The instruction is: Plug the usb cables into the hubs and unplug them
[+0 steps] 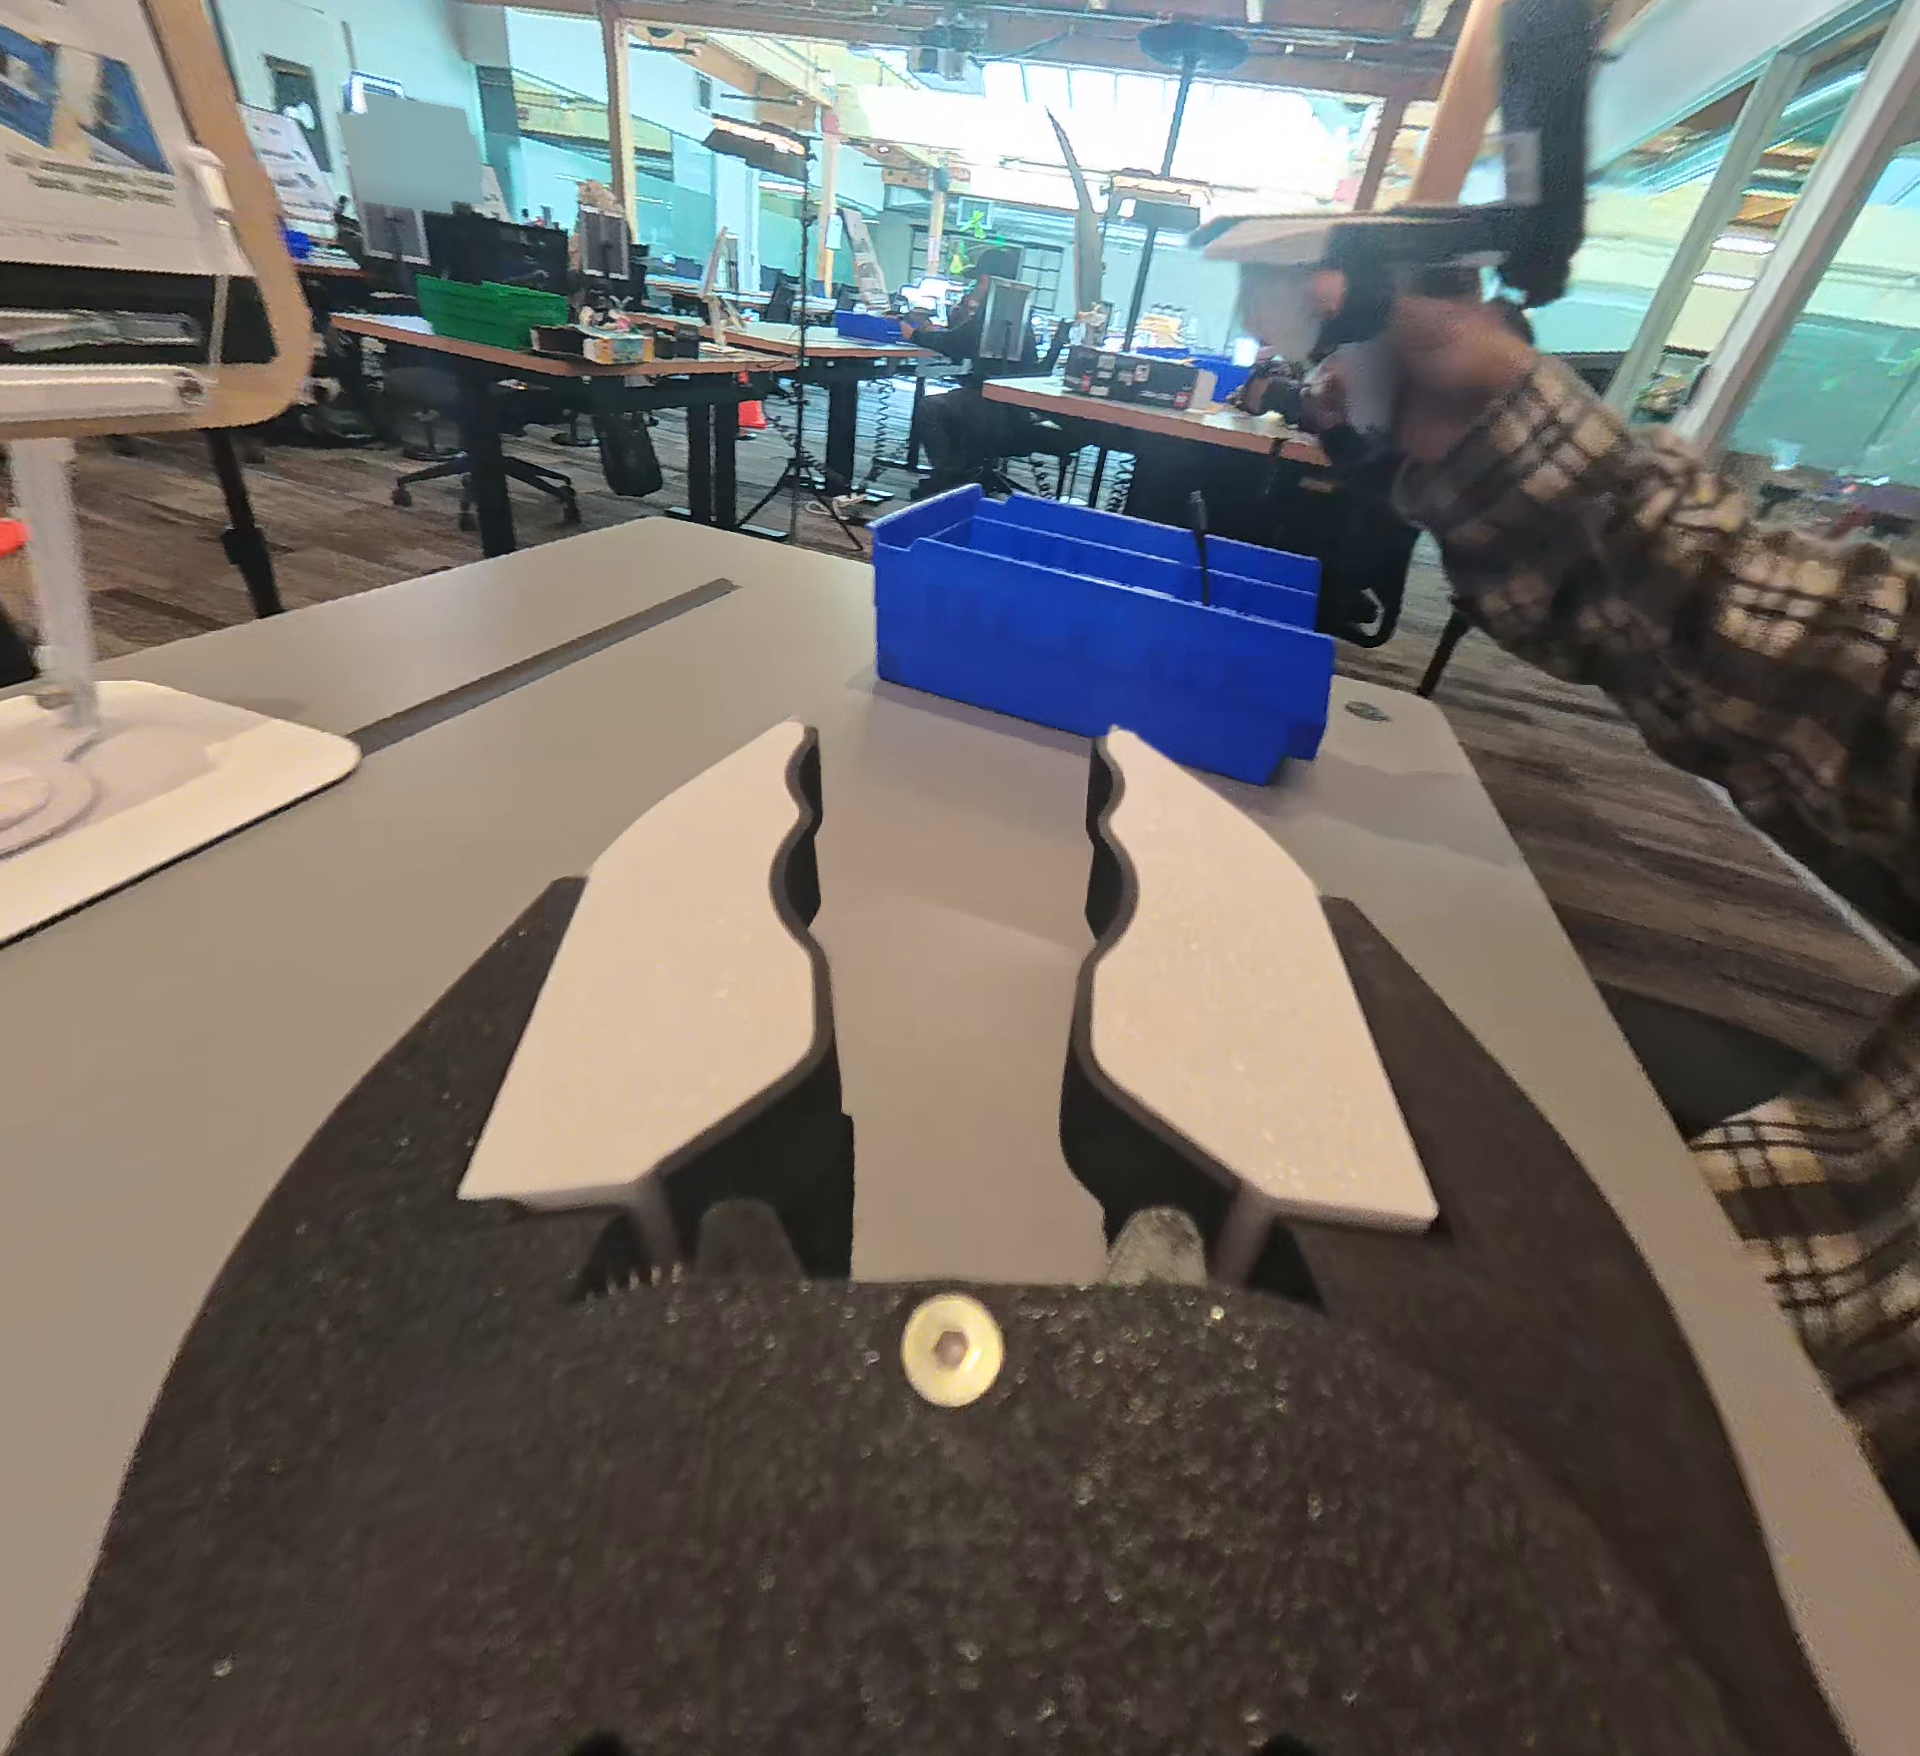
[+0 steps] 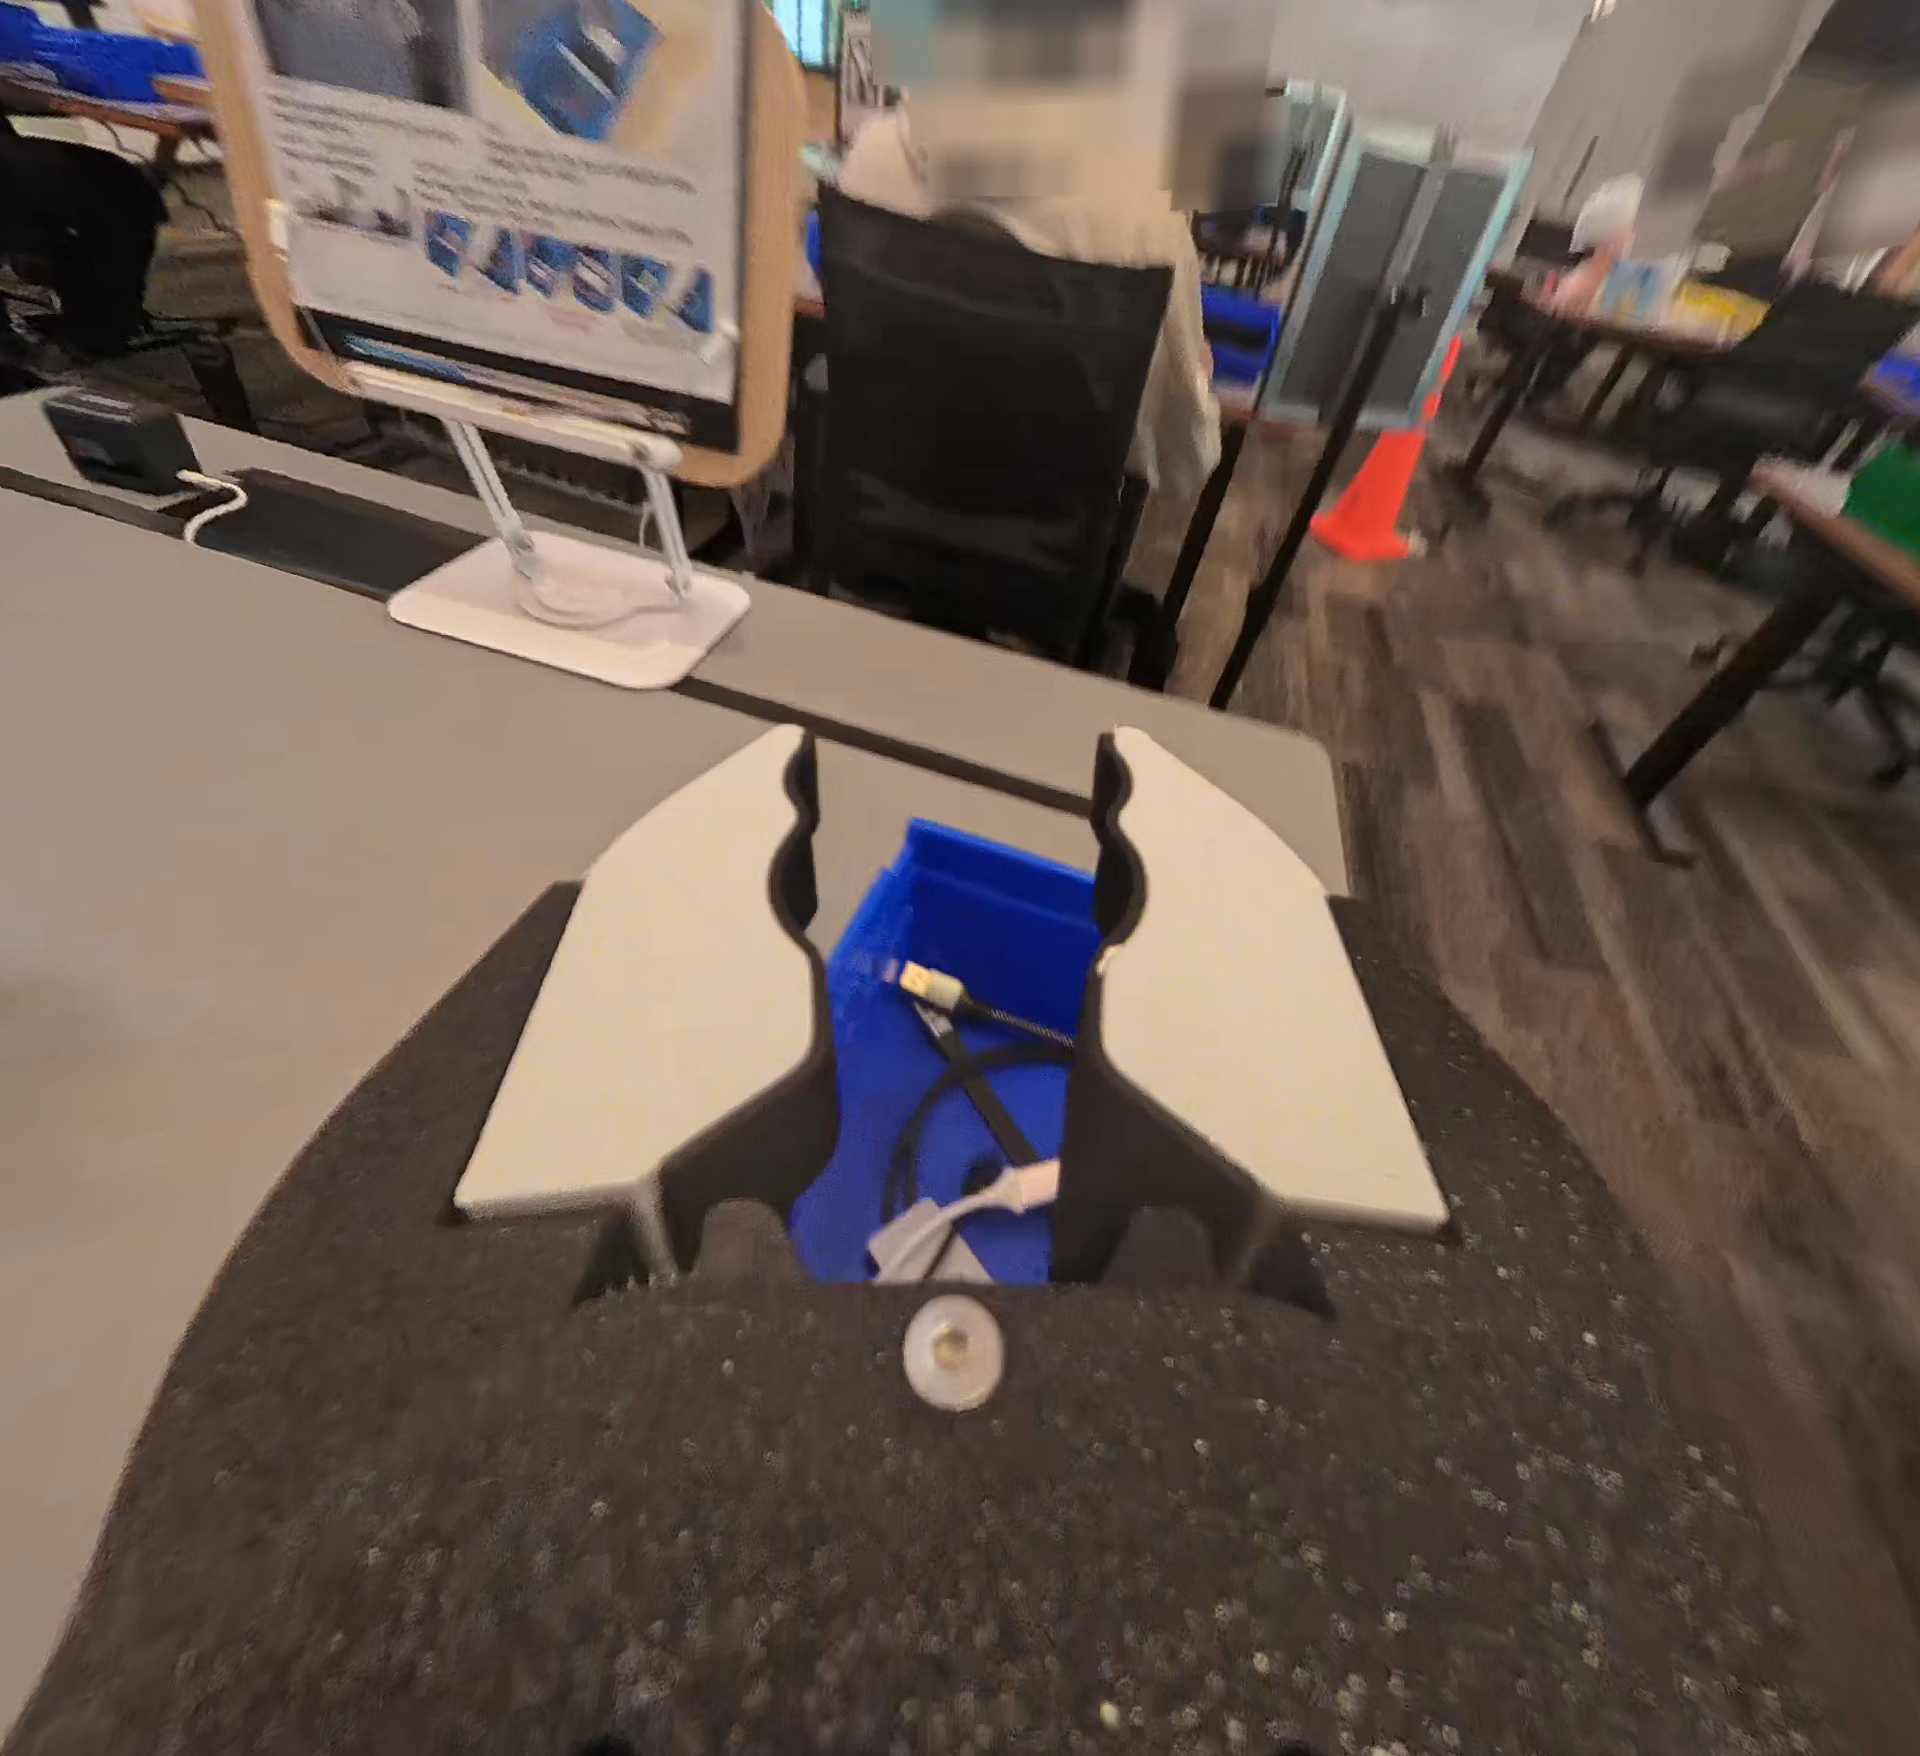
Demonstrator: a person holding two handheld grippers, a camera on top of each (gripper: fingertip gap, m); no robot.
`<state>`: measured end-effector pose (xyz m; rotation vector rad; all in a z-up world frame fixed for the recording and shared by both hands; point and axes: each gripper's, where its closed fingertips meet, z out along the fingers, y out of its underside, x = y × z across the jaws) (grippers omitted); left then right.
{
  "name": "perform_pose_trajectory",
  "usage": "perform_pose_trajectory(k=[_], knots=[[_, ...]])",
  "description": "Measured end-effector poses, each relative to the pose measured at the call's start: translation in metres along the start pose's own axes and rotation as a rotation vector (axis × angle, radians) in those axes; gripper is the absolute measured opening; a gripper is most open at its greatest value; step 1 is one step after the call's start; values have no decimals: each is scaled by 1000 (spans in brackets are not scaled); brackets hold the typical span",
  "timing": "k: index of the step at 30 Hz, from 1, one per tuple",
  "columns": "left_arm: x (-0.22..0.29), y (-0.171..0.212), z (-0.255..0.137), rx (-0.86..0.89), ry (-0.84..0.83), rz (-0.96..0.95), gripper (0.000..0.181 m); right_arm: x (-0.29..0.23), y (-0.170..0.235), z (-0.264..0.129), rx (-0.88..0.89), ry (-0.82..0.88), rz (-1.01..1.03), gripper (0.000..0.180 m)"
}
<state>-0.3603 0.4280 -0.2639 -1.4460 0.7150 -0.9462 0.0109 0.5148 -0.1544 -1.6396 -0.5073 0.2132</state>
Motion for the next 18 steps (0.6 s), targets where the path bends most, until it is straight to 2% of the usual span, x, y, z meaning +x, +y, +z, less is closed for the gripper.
perform_pose_trajectory(k=[4, 8, 11, 15, 18], knots=[[-17, 0, -18, -15, -78, 36, 50, -62, -11, -7, 117, -44, -48, 50], [-36, -5, -42, 1, -163, 39, 53, -114, 2, 4, 189, -92, -41, 50], [-49, -9, -58, 28, -230, 35, 56, -139, 20, 25, 194, -103, -37, 52], [-61, -10, -69, 52, -286, 16, 61, -155, 50, 62, 130, -98, -52, 72], [-63, -8, -69, 49, -300, 15, 64, -164, 68, 77, 124, -118, -42, 66]])
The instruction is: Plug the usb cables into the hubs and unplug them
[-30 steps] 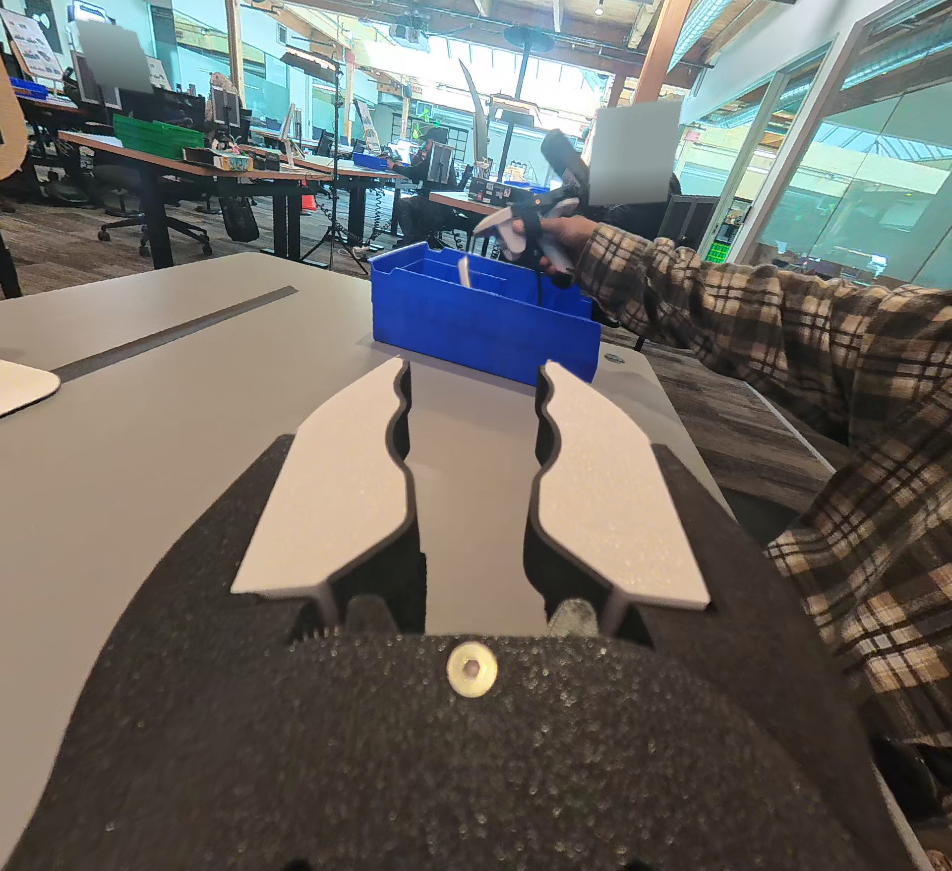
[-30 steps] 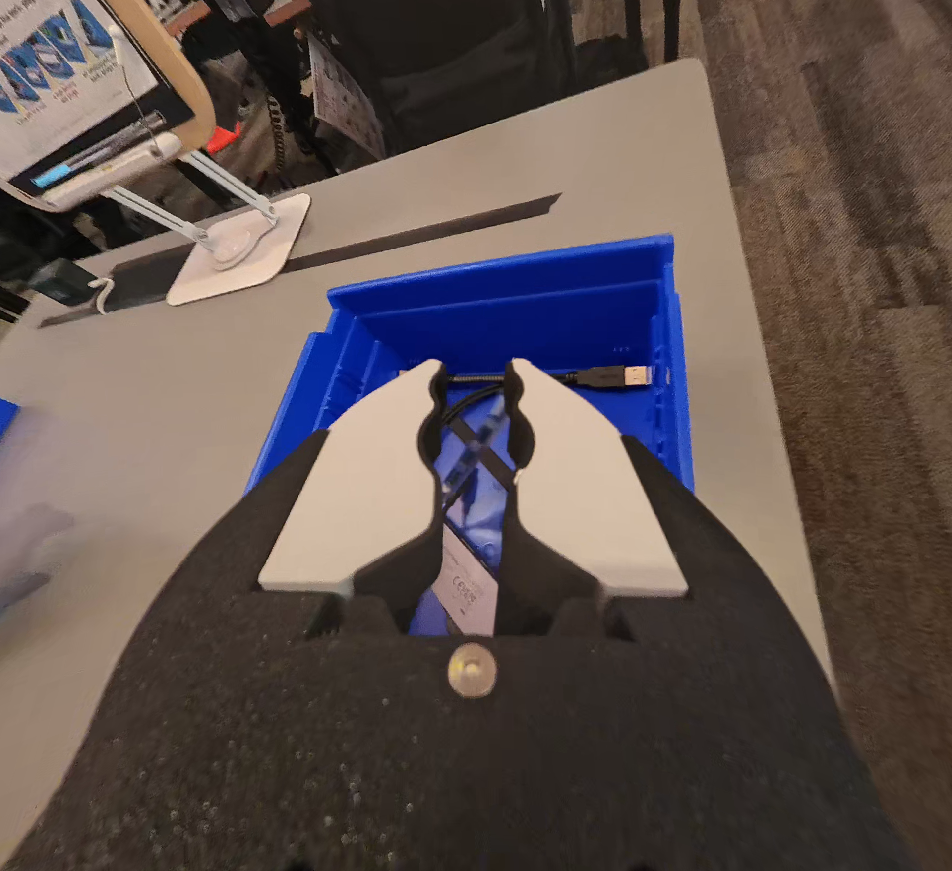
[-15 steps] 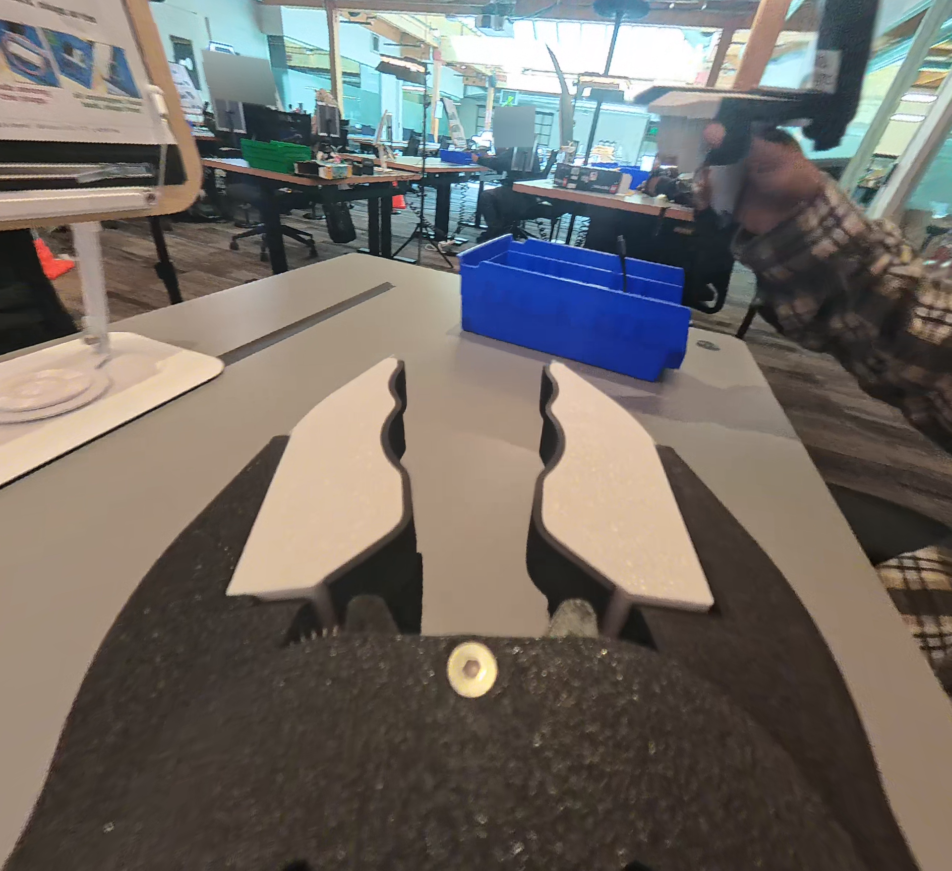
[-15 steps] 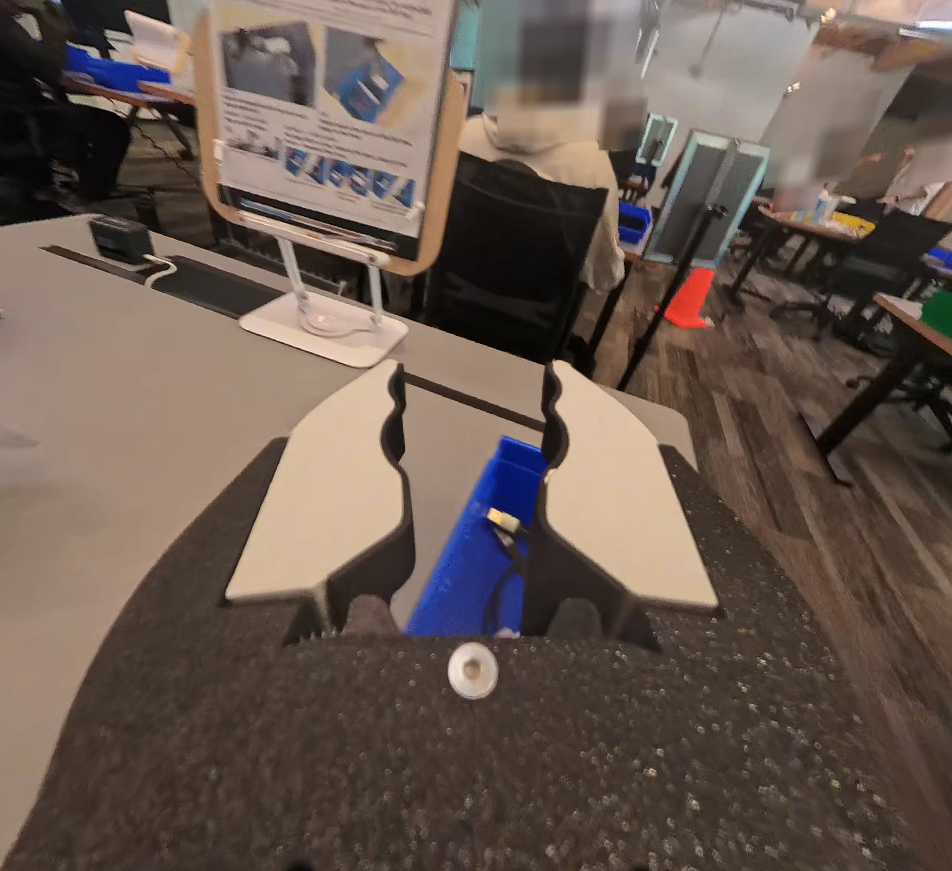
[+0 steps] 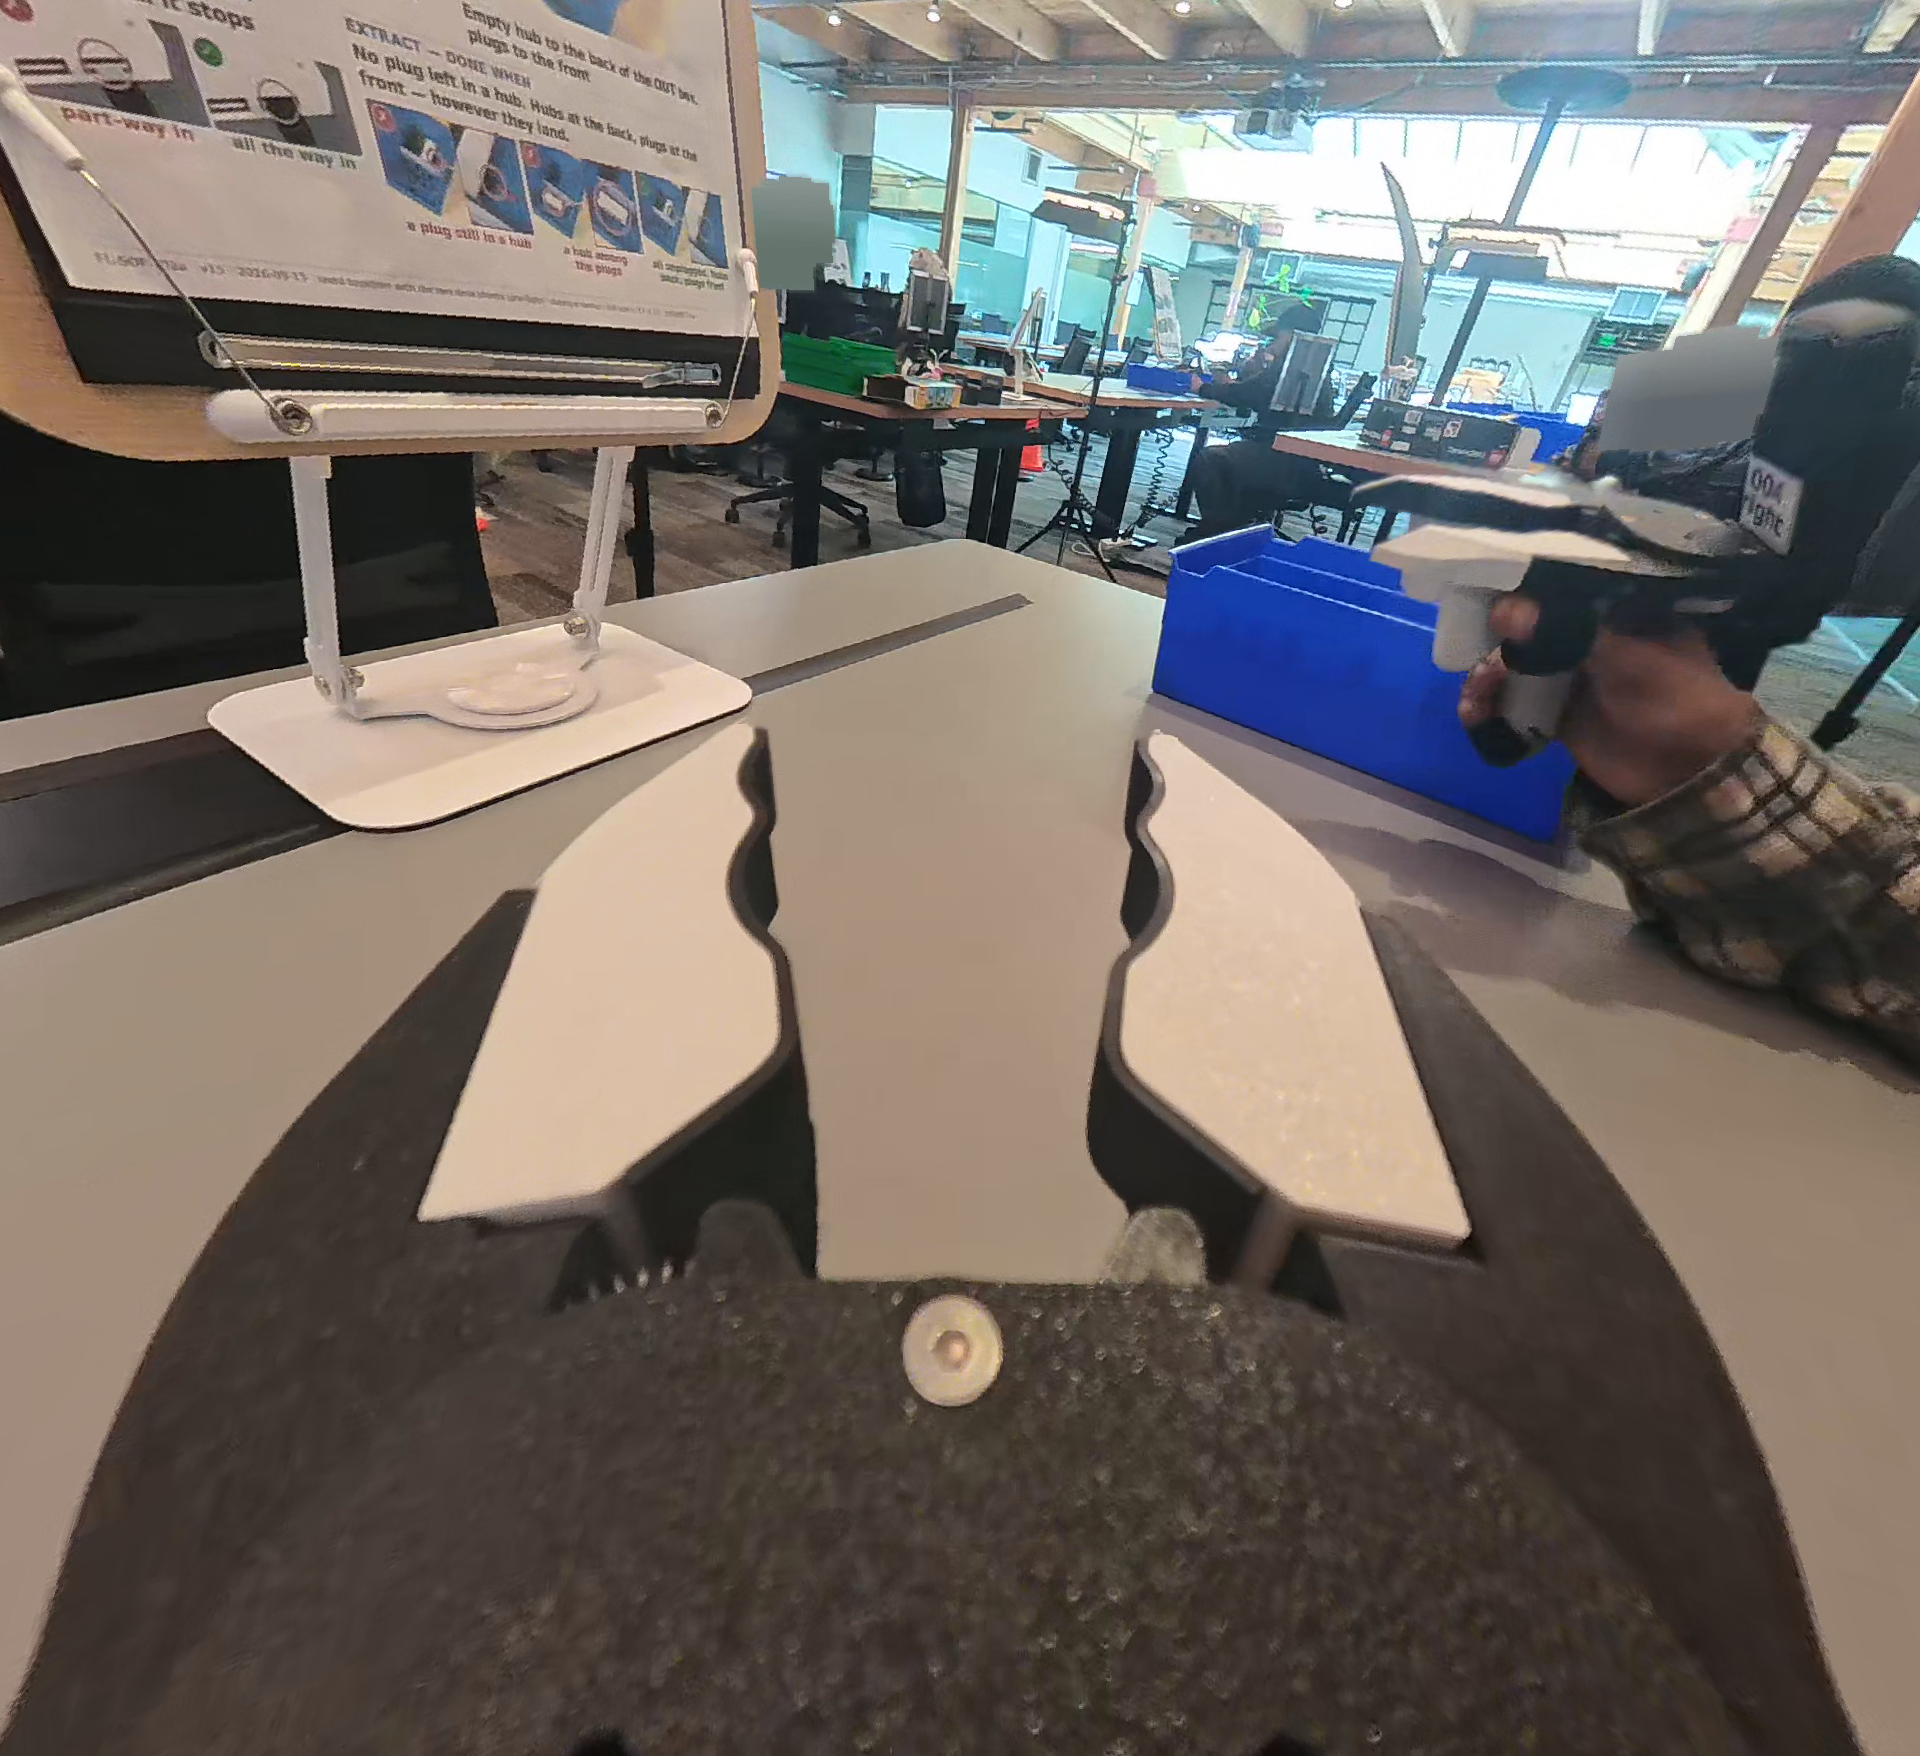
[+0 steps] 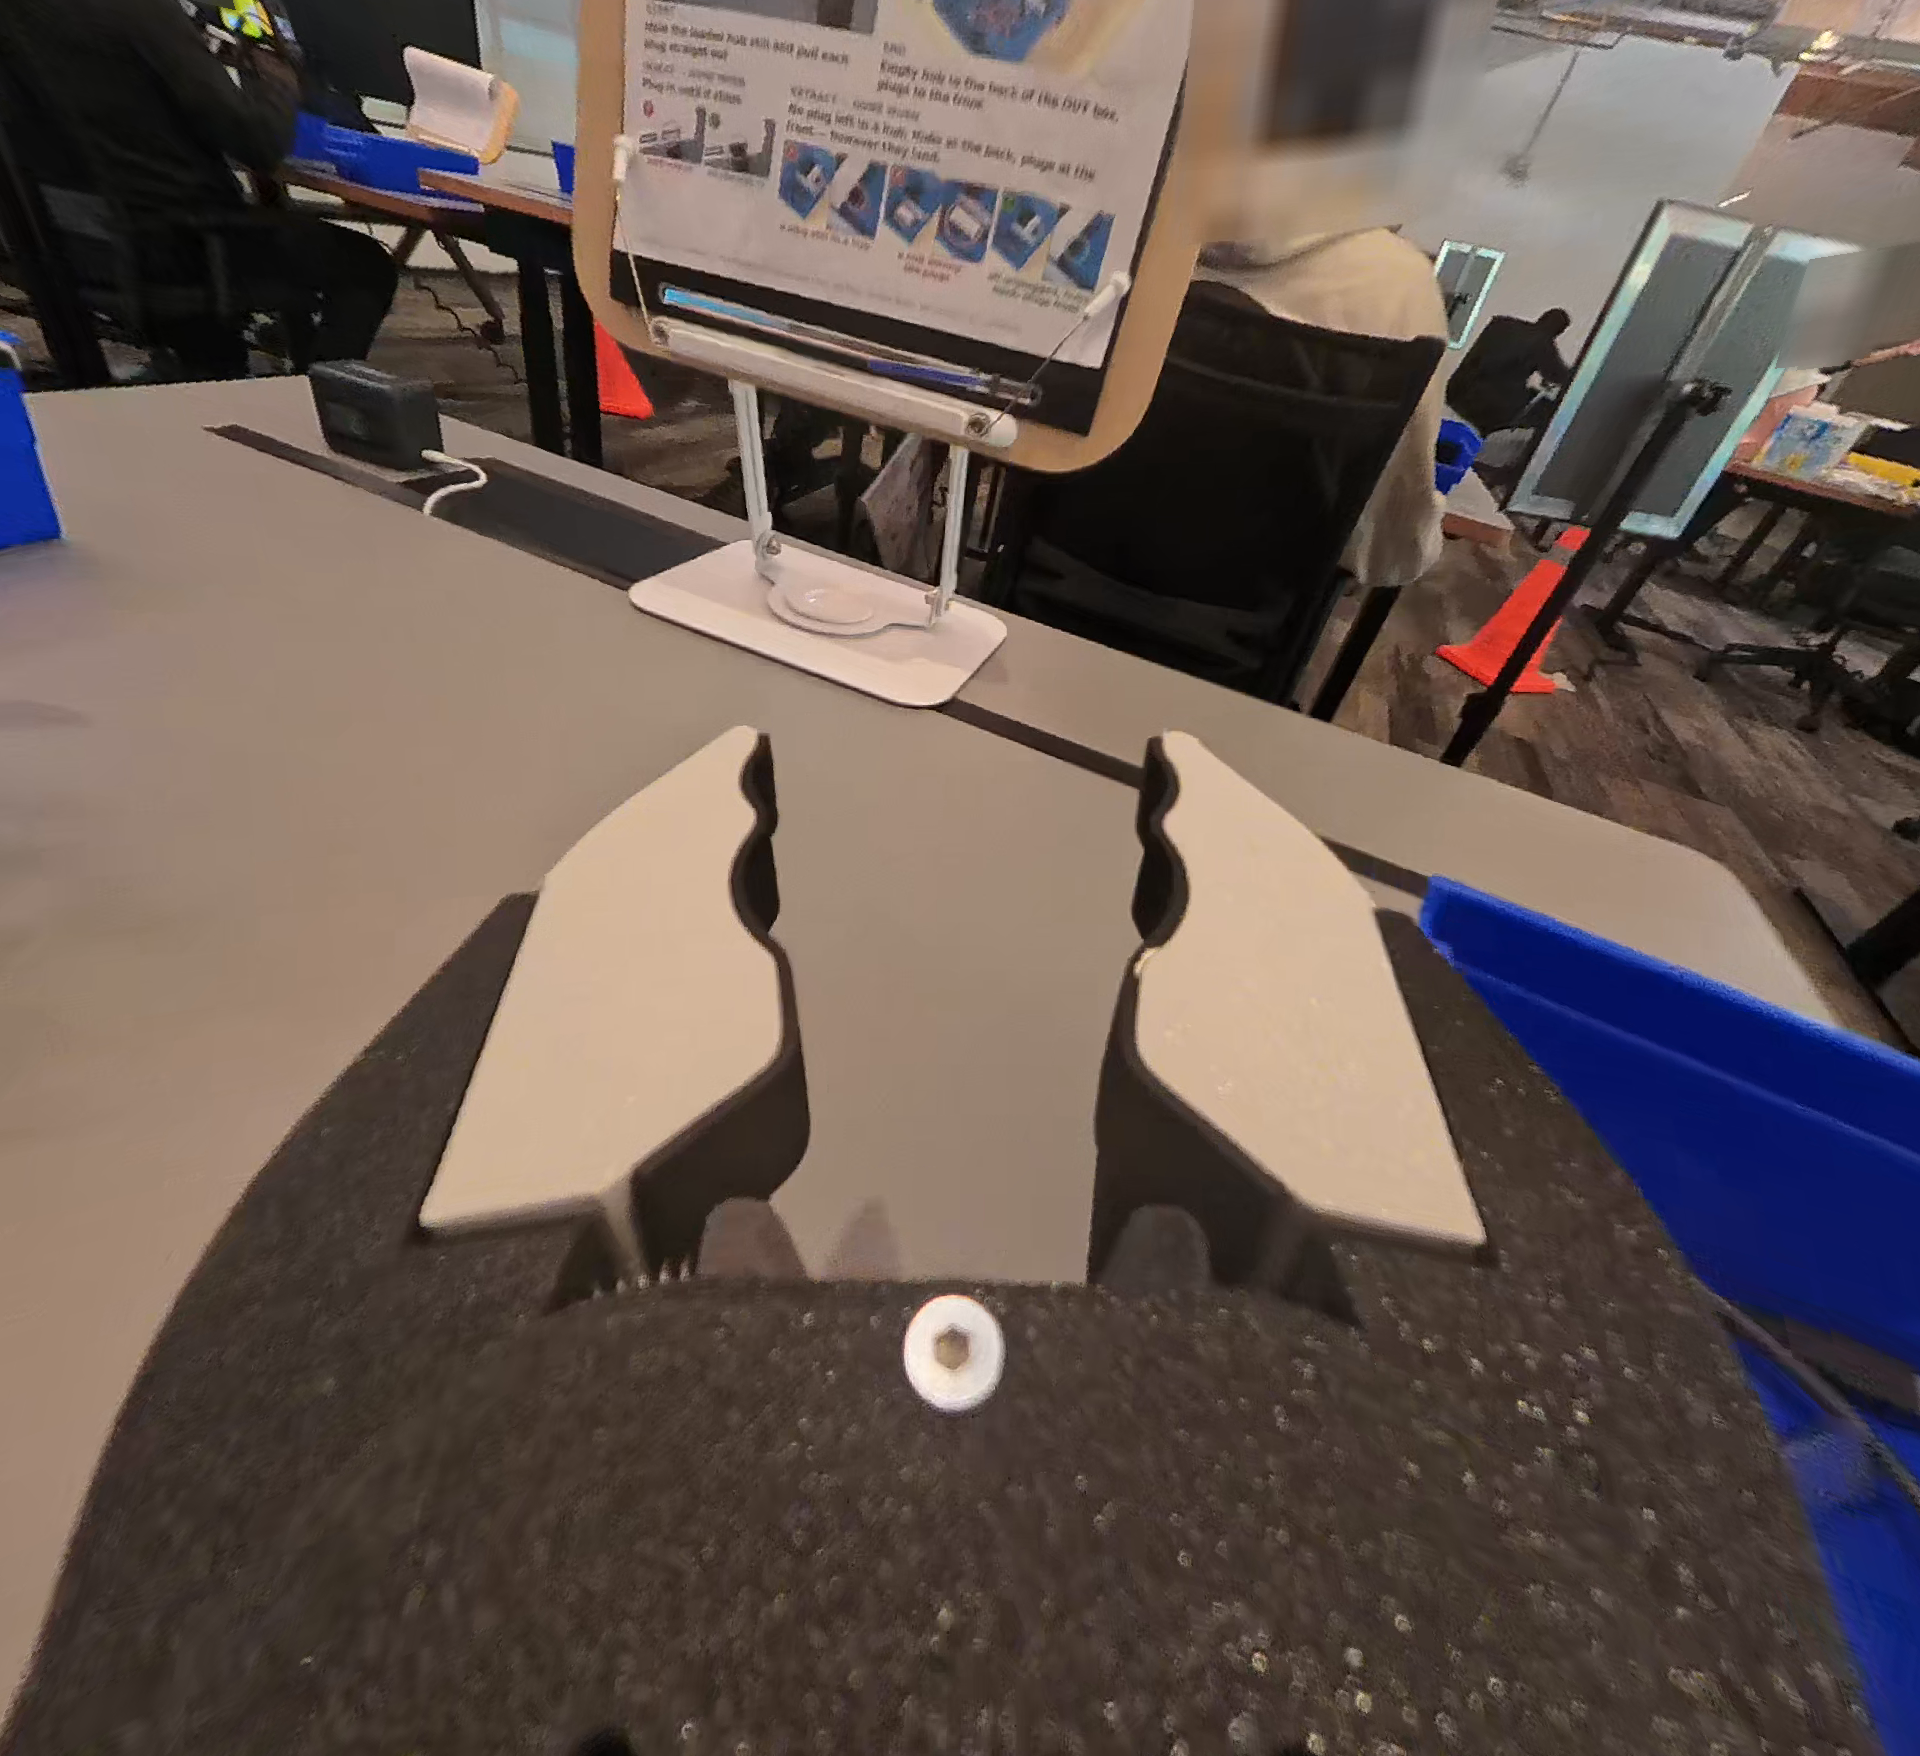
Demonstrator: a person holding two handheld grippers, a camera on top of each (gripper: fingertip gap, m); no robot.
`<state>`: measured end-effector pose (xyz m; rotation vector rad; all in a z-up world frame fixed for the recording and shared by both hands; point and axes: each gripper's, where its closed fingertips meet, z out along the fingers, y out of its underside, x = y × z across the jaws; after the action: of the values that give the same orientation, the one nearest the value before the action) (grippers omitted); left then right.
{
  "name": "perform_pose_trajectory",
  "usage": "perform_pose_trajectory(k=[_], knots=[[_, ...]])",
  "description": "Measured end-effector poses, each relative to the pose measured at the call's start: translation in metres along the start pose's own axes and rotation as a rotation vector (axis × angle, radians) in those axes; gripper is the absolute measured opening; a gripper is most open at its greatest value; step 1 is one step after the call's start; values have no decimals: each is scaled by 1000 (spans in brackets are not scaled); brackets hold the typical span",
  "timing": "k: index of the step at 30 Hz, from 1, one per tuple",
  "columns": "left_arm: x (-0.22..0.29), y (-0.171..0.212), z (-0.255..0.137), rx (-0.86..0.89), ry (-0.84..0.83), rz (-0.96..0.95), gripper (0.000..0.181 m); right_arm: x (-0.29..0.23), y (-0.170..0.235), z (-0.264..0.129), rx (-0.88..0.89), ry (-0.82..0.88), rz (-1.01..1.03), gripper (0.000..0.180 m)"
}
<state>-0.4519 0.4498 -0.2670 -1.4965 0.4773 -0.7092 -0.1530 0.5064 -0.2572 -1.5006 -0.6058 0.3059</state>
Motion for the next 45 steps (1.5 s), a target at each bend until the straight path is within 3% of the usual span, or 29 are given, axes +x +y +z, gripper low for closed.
perform_pose_trajectory(k=[5, 9, 20, 45], knots=[[2, 7, 7, -20, -26, 47, 73, -12, 14, 2, 36, -40, 79, 68], [2, 13, 11, -54, -65, 85, 83, -13, 20, 4, 23, -9, 19, 73], [-8, 13, 7, -57, -126, 69, 90, -23, 27, 7, 0, -52, 39, 74], [-1, 21, 13, -96, -114, 88, 90, -28, 32, 7, -23, -63, 41, 74]])
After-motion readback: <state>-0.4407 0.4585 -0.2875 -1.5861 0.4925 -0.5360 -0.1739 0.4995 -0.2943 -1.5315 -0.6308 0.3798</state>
